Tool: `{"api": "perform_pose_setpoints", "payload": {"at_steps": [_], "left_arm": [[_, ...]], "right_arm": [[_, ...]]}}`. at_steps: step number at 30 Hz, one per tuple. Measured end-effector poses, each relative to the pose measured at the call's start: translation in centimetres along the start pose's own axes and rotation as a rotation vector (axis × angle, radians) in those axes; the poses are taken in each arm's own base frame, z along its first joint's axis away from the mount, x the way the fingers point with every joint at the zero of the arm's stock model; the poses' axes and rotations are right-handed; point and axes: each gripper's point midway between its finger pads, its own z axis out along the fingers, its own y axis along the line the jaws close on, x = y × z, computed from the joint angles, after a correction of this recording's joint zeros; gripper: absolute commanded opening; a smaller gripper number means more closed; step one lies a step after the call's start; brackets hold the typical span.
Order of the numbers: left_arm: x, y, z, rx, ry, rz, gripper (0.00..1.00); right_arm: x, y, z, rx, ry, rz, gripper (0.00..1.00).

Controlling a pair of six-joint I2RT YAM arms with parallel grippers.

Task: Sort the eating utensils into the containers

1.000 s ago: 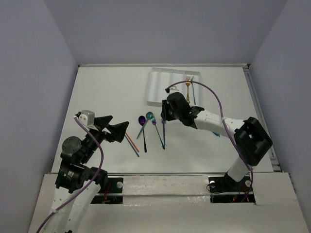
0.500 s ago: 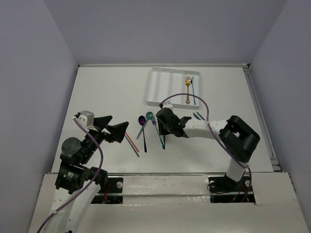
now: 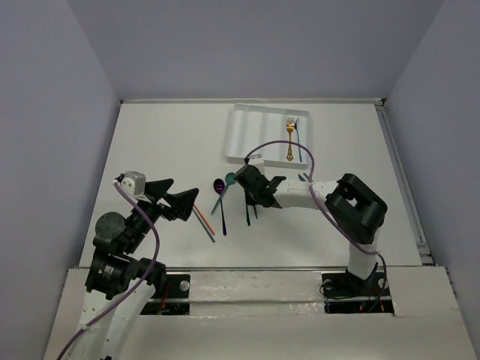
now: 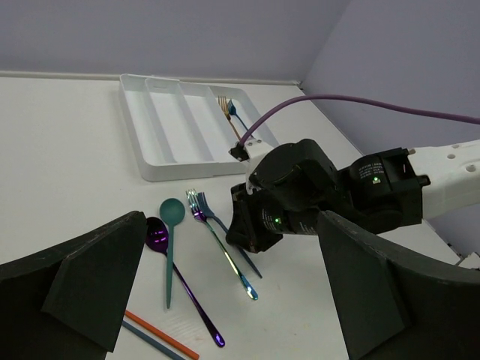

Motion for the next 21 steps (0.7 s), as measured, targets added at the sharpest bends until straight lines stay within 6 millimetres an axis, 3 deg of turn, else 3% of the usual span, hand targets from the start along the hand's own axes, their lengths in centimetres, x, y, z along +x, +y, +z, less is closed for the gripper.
{"api": "perform_pose_setpoints", "payload": {"at_steps": [9, 16, 19, 21], "left_arm": [[0.0, 0.0, 0.0, 0.001, -0.001, 0.001, 0.99], [0.0, 0.0, 0.0, 0.002, -0.002, 0.001, 0.99], [0.0, 0.0, 0.0, 0.002, -0.002, 0.001, 0.99], [-0.1, 0.0, 0.0, 0.002, -0.002, 0.001, 0.99]], "right_arm": [[-0.4, -0.7, -0.2, 0.031, -0.014, -0.027, 0.01], [-4.2, -1.2, -3.5, 0.006, -0.102, -0.022, 0.0], [-7.1, -3.3, -3.9, 0.019, -0.144, 0.019, 0.0], [-9.7, -6.8, -2.8, 0.056, -0.162, 0.086, 0.0]]}}
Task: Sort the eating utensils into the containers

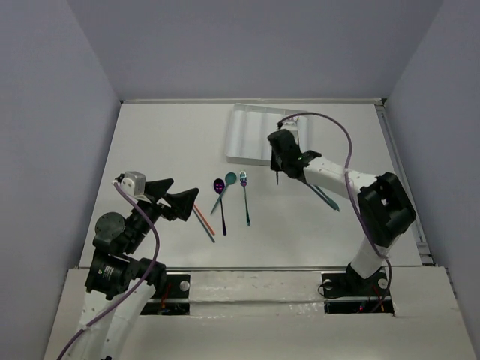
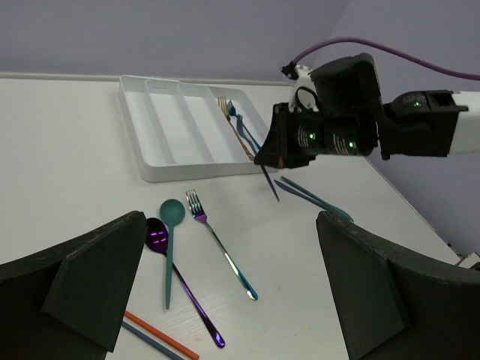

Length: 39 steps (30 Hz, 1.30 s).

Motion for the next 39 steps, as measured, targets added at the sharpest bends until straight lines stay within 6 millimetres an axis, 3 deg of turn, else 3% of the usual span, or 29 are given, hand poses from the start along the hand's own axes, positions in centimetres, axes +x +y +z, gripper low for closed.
{"api": "perform_pose_setpoints", "payload": {"at_steps": [2, 3, 5, 7, 11, 13, 15, 16, 18, 20, 22, 27, 31, 35, 36, 39], "left_arm": [[0.0, 0.0, 0.0, 0.0, -0.001, 0.0, 0.99], [0.0, 0.0, 0.0, 0.0, -0.001, 0.0, 0.99], [-0.1, 0.0, 0.0, 0.001, -0.003, 0.001, 0.99], [-0.1, 0.0, -0.1, 0.002, -0.003, 0.002, 0.99], [0.0, -0.1, -0.1, 0.005, -0.002, 0.003, 0.99], [0.0, -0.1, -0.1, 0.008, 0.0, 0.003, 0.99], [0.0, -0.2, -0.1, 0.01, 0.001, 0.003, 0.99], [0.0, -0.2, -0.1, 0.011, 0.001, 0.003, 0.99], [0.0, -0.2, -0.1, 0.012, 0.001, 0.003, 0.99], [0.0, -0.2, -0.1, 0.013, 0.002, 0.003, 0.99], [0.0, -0.3, -0.1, 0.015, 0.002, 0.003, 0.99], [0.1, -0.3, -0.1, 0.018, 0.005, 0.003, 0.99], [0.1, -0.3, 0.0, 0.018, 0.006, 0.003, 0.99], [0.2, -0.3, 0.0, 0.017, 0.01, 0.002, 0.99], [0.2, -0.3, 0.0, 0.017, 0.01, 0.002, 0.99], [0.2, -0.3, 0.0, 0.017, 0.01, 0.002, 0.99]], "right_arm": [[-2.8, -4.9, 2.2, 0.077, -0.021, 0.074, 0.0], [-3.3, -5.9, 2.6, 0.094, -0.027, 0.088, 0.0], [-5.5, -10.0, 4.6, 0.154, -0.043, 0.136, 0.0], [-7.1, -11.8, 6.4, 0.177, -0.053, 0.157, 0.0], [-8.6, -13.2, 9.8, 0.172, -0.046, 0.153, 0.01], [-8.6, -13.4, 11.0, 0.166, -0.032, 0.141, 0.08], [-8.5, -13.4, 12.1, 0.16, -0.021, 0.13, 0.18], [-8.6, -13.3, 12.5, 0.158, -0.019, 0.124, 0.28], [-8.6, -13.1, 13.5, 0.157, -0.01, 0.114, 0.36], [-8.6, -13.1, 13.8, 0.16, -0.006, 0.11, 0.5], [-8.4, -12.9, 13.8, 0.154, 0.002, 0.109, 0.57], [-7.8, -11.7, 11.2, 0.076, 0.008, 0.124, 0.6], [-8.1, -8.9, 6.5, -0.003, -0.052, 0.126, 0.6], [-5.8, -1.9, 1.4, -0.146, -0.086, 0.08, 0.6], [-4.3, 0.8, 0.1, -0.198, -0.082, 0.057, 0.6], [1.4, 6.1, -2.4, -0.295, -0.018, -0.02, 0.6]]}}
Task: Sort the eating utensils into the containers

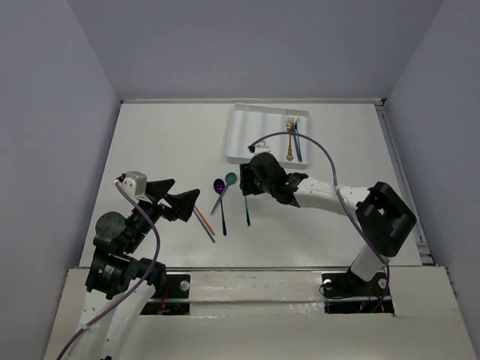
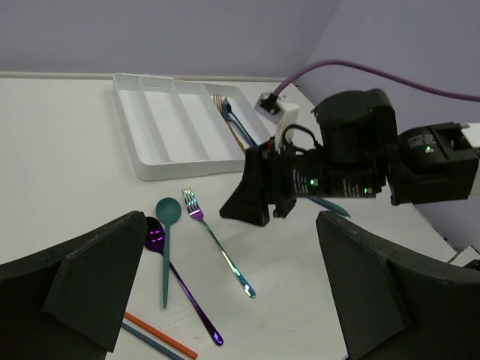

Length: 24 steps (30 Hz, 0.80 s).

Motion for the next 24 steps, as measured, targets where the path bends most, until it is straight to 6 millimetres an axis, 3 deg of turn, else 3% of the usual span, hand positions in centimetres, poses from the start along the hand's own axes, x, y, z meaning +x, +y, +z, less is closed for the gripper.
{"api": "perform_pose_setpoints", "payload": {"at_steps": [1, 3, 8, 10, 12, 17, 24], "left_arm": [[0.0, 0.0, 0.0, 0.0, 0.0, 0.0, 0.99], [0.0, 0.0, 0.0, 0.001, 0.0, 0.0, 0.99], [0.0, 0.0, 0.0, 0.001, 0.0, 0.0, 0.99], [0.0, 0.0, 0.0, 0.001, 0.001, 0.0, 0.99], [0.0, 0.0, 0.0, 0.001, 0.001, 0.0, 0.99], [0.0, 0.0, 0.0, 0.002, 0.001, 0.0, 0.99], [0.0, 0.0, 0.0, 0.002, 0.001, 0.0, 0.99]], "right_arm": [[2.3, 1.5, -0.2, -0.022, 0.041, -0.025, 0.6], [4.8, 2.6, 0.0, -0.025, 0.092, -0.047, 0.58], [7.7, 1.5, 2.2, 0.053, 0.165, -0.061, 0.47], [8.6, 1.2, 3.3, 0.096, 0.192, -0.07, 0.37], [8.7, 1.4, 4.0, 0.118, 0.189, -0.075, 0.3], [8.7, 1.6, 4.4, 0.157, 0.176, -0.082, 0.01], [8.4, 0.5, 4.2, 0.236, 0.158, -0.054, 0.0]]}}
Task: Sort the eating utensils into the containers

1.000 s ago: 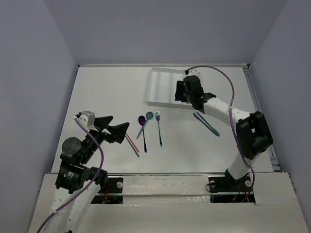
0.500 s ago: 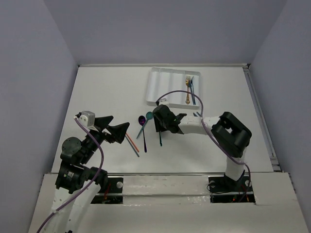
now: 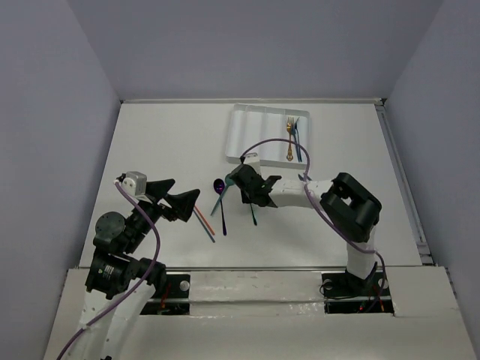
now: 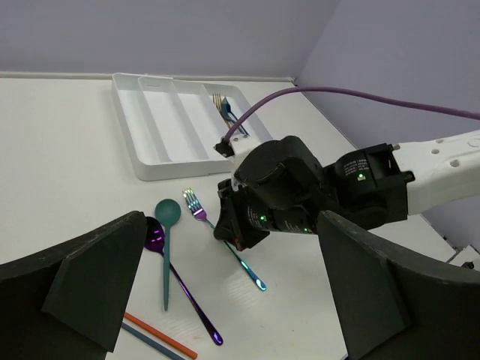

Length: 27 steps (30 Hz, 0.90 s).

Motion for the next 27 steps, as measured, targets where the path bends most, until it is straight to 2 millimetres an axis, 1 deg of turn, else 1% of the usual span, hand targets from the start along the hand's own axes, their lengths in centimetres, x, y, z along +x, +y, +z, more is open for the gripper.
{"api": "perform_pose_setpoints", "payload": {"at_steps": [3, 5, 7, 8, 9, 11, 13, 14, 15, 16, 17, 19, 21, 22, 24, 27], "left_arm": [[0.0, 0.0, 0.0, 0.0, 0.0, 0.0, 0.99], [0.0, 0.0, 0.0, 0.0, 0.0, 0.0, 0.99], [0.0, 0.0, 0.0, 0.0, 0.0, 0.0, 0.99], [0.0, 0.0, 0.0, 0.0, 0.0, 0.0, 0.99], [0.0, 0.0, 0.0, 0.0, 0.0, 0.0, 0.99], [0.0, 0.0, 0.0, 0.0, 0.0, 0.0, 0.99], [0.0, 0.0, 0.0, 0.0, -0.001, 0.0, 0.99], [0.0, 0.0, 0.0, 0.0, 0.0, 0.0, 0.99], [0.0, 0.0, 0.0, 0.0, -0.001, 0.0, 0.99], [0.0, 0.0, 0.0, 0.0, -0.001, 0.0, 0.99], [0.0, 0.0, 0.0, 0.0, -0.001, 0.0, 0.99], [0.0, 0.0, 0.0, 0.0, -0.001, 0.0, 0.99], [0.0, 0.0, 0.0, 0.0, -0.001, 0.0, 0.99], [0.0, 0.0, 0.0, 0.001, -0.001, 0.001, 0.99], [0.0, 0.0, 0.0, 0.0, 0.0, 0.0, 0.99], [0.1, 0.0, 0.1, 0.001, 0.006, -0.001, 0.99]], "right_arm": [[0.4, -1.4, -0.7, 0.025, 0.012, -0.008, 0.0], [-0.2, -2.7, -1.5, 0.04, 0.011, -0.004, 0.0], [-3.1, -4.2, -2.8, 0.037, -0.037, 0.032, 0.0], [-4.0, -4.8, -3.1, 0.03, -0.048, 0.048, 0.0], [-5.4, -5.7, -3.5, 0.028, -0.072, 0.072, 0.0], [-8.9, -9.0, -3.6, 0.034, -0.124, 0.146, 0.0], [-11.4, -12.2, -3.2, 0.06, -0.165, 0.202, 0.0], [-13.0, -14.6, -2.7, 0.093, -0.184, 0.23, 0.0], [-13.8, -15.8, -2.4, 0.107, -0.192, 0.243, 0.0], [-15.4, -17.6, -1.7, 0.124, -0.208, 0.258, 0.0], [-16.8, -18.9, -0.9, 0.137, -0.219, 0.268, 0.0], [-18.5, -20.4, 0.6, 0.144, -0.236, 0.282, 0.0], [-19.8, -21.6, 2.5, 0.145, -0.237, 0.286, 0.0], [-20.2, -22.0, 3.4, 0.14, -0.235, 0.284, 0.0], [-20.1, -22.9, 5.2, 0.142, -0.211, 0.277, 0.0], [-19.8, -23.9, 7.4, 0.149, -0.175, 0.268, 0.01]]}}
